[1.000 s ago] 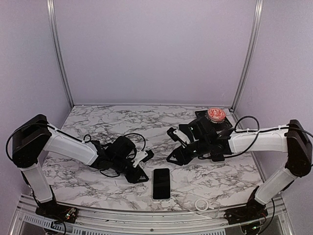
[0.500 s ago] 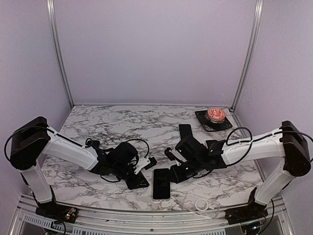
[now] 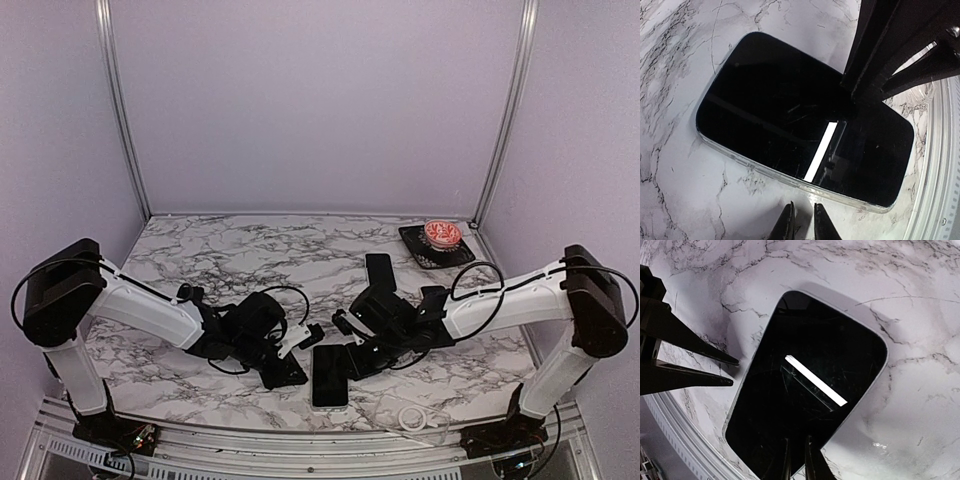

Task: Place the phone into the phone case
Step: Press at the corner of the phone case at the center of the board.

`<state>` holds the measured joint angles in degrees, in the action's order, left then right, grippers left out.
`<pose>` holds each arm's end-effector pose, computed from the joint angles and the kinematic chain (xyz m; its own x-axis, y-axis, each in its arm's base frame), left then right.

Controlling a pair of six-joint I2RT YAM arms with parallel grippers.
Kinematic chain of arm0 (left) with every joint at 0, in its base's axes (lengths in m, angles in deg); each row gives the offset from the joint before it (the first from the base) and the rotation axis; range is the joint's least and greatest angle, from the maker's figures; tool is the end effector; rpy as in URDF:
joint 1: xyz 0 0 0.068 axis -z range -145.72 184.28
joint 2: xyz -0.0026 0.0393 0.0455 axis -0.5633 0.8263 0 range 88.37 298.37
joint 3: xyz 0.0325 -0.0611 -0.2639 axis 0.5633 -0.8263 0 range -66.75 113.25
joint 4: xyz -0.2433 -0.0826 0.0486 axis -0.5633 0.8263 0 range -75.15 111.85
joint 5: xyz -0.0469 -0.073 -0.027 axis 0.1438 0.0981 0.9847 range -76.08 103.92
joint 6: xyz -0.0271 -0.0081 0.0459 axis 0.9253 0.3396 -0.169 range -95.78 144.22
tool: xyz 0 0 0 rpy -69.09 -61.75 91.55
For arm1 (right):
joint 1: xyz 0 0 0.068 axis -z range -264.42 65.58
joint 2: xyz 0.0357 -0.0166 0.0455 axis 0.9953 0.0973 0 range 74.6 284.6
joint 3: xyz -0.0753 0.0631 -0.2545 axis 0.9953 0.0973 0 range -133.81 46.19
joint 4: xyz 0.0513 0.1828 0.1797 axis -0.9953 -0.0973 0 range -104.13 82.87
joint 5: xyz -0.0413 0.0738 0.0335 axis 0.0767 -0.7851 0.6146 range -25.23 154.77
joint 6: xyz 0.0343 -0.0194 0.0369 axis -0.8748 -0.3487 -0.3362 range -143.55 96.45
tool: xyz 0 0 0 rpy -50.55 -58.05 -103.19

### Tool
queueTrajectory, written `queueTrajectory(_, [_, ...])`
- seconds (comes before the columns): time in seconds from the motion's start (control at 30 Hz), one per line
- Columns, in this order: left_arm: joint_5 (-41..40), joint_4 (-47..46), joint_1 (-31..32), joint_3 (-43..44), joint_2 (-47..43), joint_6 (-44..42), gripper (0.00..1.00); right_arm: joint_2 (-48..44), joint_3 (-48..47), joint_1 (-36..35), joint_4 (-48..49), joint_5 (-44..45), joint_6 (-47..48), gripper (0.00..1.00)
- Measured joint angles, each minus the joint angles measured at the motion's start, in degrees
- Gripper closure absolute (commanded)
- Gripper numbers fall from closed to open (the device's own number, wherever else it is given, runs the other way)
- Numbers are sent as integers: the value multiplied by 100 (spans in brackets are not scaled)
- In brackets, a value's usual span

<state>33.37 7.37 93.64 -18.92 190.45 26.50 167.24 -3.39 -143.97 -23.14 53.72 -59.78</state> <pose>0.1636 -0.2992 0.1295 -0.4080 0.6150 -0.6748 0.9120 0.3092 -0.2696 0.1502 0.2691 0.1603 -0.8802 -0.3528 -0.3175 -0.4659 0.7697 0.4365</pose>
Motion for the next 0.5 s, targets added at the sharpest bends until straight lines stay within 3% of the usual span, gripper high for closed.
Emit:
queueTrajectory(0.1, [2, 0, 0, 0, 0, 0, 88, -35, -144, -9, -297, 192, 9, 83])
queueTrajectory(0.27, [9, 0, 0, 2, 2, -2, 84, -256, -205, -7, -726, 612, -46, 63])
queueTrajectory(0.37, [70, -15, 2, 24, 28, -9, 78, -240, -184, -7, -767, 619, -92, 68])
queueTrajectory(0.5, [149, -42, 24, 74, 79, -20, 80, -149, -66, -9, -649, 474, -160, 79])
